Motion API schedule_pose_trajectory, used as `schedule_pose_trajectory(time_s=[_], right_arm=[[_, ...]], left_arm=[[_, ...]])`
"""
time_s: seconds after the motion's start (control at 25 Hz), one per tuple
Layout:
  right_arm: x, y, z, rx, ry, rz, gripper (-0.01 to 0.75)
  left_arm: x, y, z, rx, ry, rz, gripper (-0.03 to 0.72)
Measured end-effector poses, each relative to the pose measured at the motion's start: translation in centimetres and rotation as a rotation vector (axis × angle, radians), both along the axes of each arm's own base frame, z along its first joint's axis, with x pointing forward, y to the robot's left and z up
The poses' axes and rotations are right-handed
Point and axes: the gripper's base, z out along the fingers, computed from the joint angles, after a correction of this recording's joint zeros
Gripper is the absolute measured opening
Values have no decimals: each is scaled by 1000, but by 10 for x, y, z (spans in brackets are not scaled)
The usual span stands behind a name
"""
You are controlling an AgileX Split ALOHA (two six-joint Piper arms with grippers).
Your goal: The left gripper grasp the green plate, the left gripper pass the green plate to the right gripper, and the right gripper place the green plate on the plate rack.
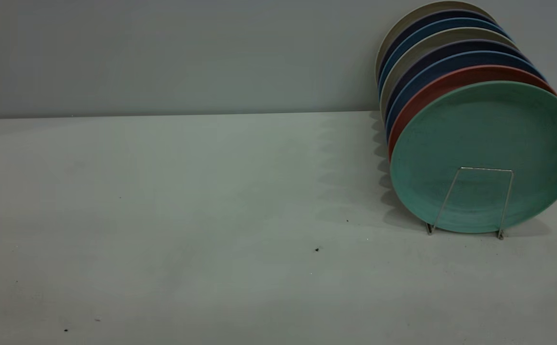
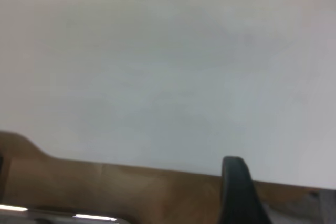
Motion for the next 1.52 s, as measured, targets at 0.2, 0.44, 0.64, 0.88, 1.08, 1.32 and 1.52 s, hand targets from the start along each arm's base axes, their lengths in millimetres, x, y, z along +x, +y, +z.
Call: schedule_pose_trajectory(time_s=[0.2, 0.44, 0.64, 0.88, 1.08, 1.32, 1.52], right_arm=[[0, 3, 0, 11, 0, 57, 453], [0, 3, 0, 12, 0, 60, 453], [-1, 4, 0, 10, -2, 92, 453], [-3, 5, 1, 14, -14, 118, 453], [-18, 0, 4, 29, -128, 26, 453], [-47, -3, 5, 29, -323, -110, 453], [-48, -3, 5, 32, -326, -96, 453]], left_arm=[[-17, 6, -20, 33, -16, 32, 584], [-32, 9, -15, 29, -126, 37, 584], [-45, 11, -9, 14, -230, 39, 584], [-63, 13, -4, -5, -360, 42, 584], [-79, 15, -2, -16, -471, 60, 584], [-99, 17, -3, -29, -608, 79, 584], [-106, 18, -4, -34, -650, 80, 584]])
